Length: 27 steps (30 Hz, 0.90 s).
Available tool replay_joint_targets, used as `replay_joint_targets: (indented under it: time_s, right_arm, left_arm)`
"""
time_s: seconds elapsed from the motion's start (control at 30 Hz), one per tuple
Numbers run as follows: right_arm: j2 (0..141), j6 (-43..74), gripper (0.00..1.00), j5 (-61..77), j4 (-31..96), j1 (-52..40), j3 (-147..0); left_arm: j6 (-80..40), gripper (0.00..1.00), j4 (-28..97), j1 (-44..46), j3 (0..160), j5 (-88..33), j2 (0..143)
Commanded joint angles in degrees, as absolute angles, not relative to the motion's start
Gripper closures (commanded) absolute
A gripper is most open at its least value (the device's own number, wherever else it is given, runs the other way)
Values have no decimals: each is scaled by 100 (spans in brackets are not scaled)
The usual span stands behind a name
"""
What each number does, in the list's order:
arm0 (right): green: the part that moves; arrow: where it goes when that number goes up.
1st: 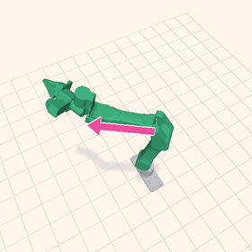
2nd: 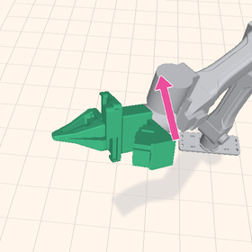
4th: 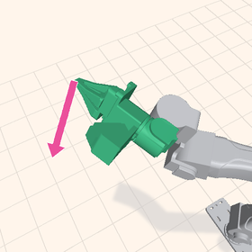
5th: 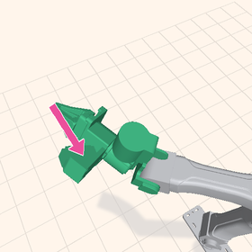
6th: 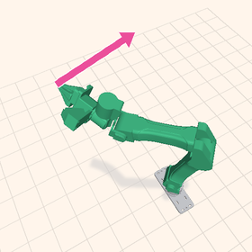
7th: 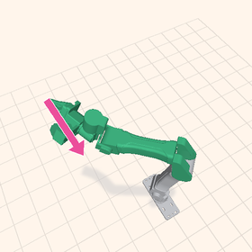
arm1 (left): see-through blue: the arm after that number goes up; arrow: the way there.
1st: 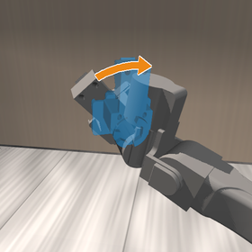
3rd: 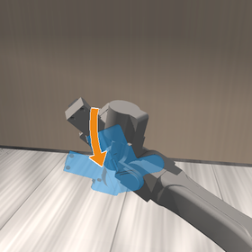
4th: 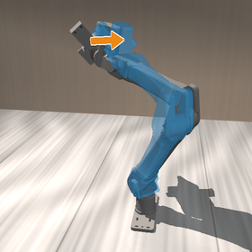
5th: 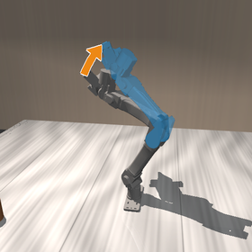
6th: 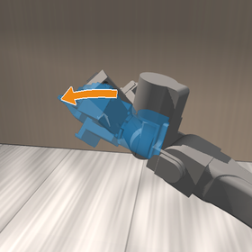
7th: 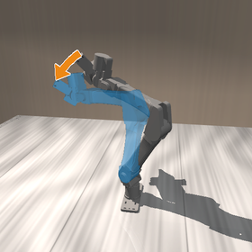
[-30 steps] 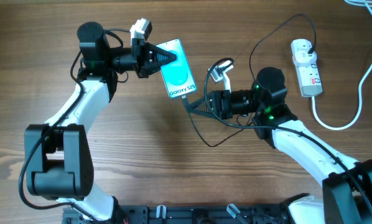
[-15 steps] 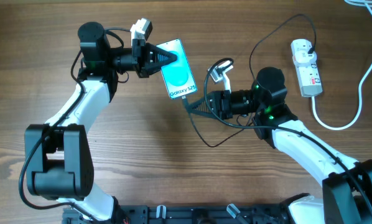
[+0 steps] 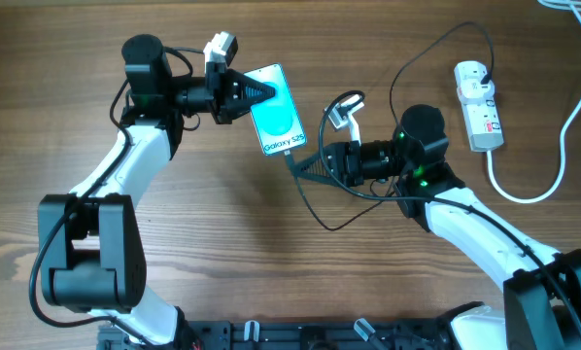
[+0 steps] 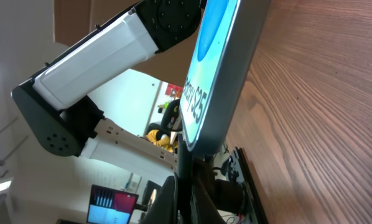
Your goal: Plug charger to phone and switch on socket
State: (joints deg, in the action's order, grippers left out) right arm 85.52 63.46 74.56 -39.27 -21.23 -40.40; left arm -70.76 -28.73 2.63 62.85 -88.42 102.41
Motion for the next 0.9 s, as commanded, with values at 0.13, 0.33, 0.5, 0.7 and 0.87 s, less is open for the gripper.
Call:
replay_joint_targets:
  time_s: [0.13, 0.33, 0.5, 0.7, 0.87]
  right_arm:
    - [8497, 6475, 96, 7507, -3935, -2130, -4010]
    - [8497, 6512, 96, 7505, -3935, -2130, -4010]
    - [8497, 6598, 96, 7505, -3935, -2130, -4010]
    - [8497, 6591, 96, 7481, -3935, -2130, -4010]
    - [8497, 6591, 96, 7459, -3935, -2130, -4010]
  left_arm:
    - [-6991, 96, -2886, 222, 6377, -8997, 10125]
    - [-6991, 96, -2886, 169, 6377, -9000, 10125]
    - [-6991, 96, -2886, 169, 6377, -9000, 10125]
    - [-6991, 96, -2886, 169, 6377, -9000, 10125]
    - [-6991, 96, -2880, 172, 6377, -9000, 10125]
